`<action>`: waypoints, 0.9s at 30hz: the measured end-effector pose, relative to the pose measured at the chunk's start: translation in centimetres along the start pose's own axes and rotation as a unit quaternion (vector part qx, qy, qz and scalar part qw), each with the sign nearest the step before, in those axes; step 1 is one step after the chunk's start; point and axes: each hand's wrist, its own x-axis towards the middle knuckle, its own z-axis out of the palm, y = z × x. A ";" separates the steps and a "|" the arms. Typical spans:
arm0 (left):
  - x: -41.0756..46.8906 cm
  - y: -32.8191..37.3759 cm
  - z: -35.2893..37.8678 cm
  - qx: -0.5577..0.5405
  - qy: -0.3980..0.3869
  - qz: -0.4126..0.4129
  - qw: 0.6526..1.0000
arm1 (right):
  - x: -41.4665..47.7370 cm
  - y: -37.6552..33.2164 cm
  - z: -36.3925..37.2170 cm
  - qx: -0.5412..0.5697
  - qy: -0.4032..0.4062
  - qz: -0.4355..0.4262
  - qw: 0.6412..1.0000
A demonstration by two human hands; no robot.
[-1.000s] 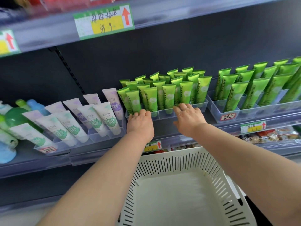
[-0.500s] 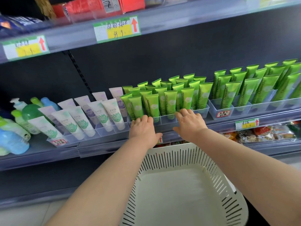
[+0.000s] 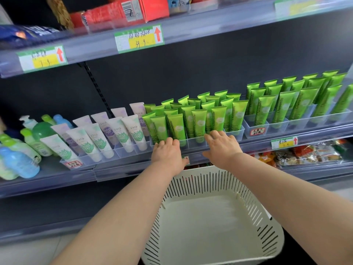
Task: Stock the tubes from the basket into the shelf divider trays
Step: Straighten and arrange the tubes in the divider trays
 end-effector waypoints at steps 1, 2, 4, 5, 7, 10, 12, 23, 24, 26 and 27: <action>0.0 0.0 0.0 -0.003 -0.002 -0.001 1.000 | -0.1 0.1 0.0 0.002 -0.003 -0.001 1.000; 0.0 0.1 -0.1 -0.009 -0.005 -0.003 1.000 | -0.2 0.2 0.0 0.005 -0.008 -0.003 1.000; 0.0 0.2 -0.4 -0.031 -0.011 -0.011 0.999 | -0.4 0.6 -0.3 0.013 -0.015 -0.008 1.000; -0.1 0.3 -0.7 -0.042 -0.011 -0.017 0.999 | -0.5 0.8 -0.5 0.016 -0.015 -0.010 1.000; -0.1 0.8 -1.4 -0.058 0.006 -0.022 0.998 | -0.9 1.5 -1.0 0.016 -0.001 -0.011 1.000; -0.3 2.0 -3.0 -0.058 0.082 0.010 0.995 | -1.4 2.8 -2.3 0.016 0.048 -0.002 0.999; -0.1 3.1 -4.3 -0.071 0.136 0.046 0.987 | -1.7 3.9 -3.3 0.016 0.076 0.011 0.997; 6.5 8.8 -10.2 -0.112 0.217 0.130 0.961 | 0.2 10.3 -5.9 0.033 0.186 0.054 0.980; 7.2 9.2 -10.5 -0.114 0.215 0.130 0.961 | 0.5 10.7 -5.9 0.028 0.199 0.051 0.978; 8.7 9.9 -11.2 -0.109 0.201 0.129 0.965 | 1.4 11.5 -6.0 0.021 0.226 0.051 0.973; 9.4 10.1 -11.6 -0.105 0.188 0.124 0.969 | 1.8 11.8 -5.9 0.016 0.237 0.052 0.970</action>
